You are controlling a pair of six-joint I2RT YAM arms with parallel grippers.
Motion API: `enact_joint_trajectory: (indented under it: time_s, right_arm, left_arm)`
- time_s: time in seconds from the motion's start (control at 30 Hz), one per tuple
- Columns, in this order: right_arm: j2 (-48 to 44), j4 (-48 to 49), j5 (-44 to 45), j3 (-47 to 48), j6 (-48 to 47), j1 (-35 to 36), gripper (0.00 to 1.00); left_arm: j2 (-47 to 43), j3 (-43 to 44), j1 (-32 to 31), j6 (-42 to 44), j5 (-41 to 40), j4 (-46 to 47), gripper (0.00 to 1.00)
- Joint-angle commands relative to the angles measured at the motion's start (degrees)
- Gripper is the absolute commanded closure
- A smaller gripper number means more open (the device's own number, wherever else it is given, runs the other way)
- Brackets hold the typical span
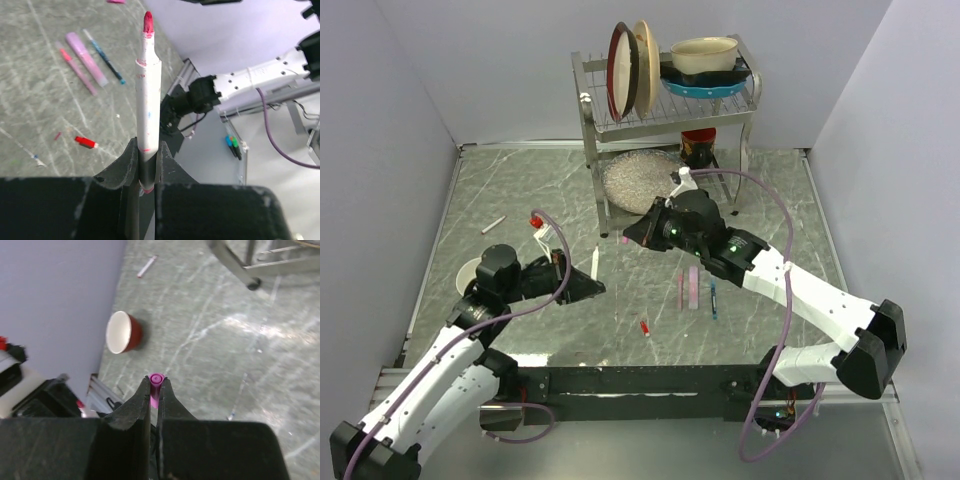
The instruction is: Insert the pens into the pen caps
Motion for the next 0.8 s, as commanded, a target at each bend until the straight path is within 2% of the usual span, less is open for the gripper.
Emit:
enact_joint_trajectory:
  time_s: [0.0, 0.3, 0.43, 0.77]
  right_arm:
    - [-0.92, 7.31, -3.46, 1.17, -1.15, -0.20, 1.00]
    - [-0.13, 11.19, -5.04, 2.57, -0.26, 0.58, 1.00]
    - [1.36, 9.96, -5.49, 4.94, -1.14, 2.08, 1.00]
    - [0.22, 9.26, -3.38, 3.72, -1.14, 4.28, 1.00]
  left_arm:
    - [1.20, -0.60, -0.34, -1.28, 5.47, 5.70, 0.99]
    - [1.99, -1.04, -0.34, -1.72, 6.17, 6.23, 0.99]
    - [1.47, -1.04, -0.34, -1.64, 5.74, 5.88, 0.99]
    - [1.20, -1.04, -0.34, -1.55, 4.68, 5.44, 0.99]
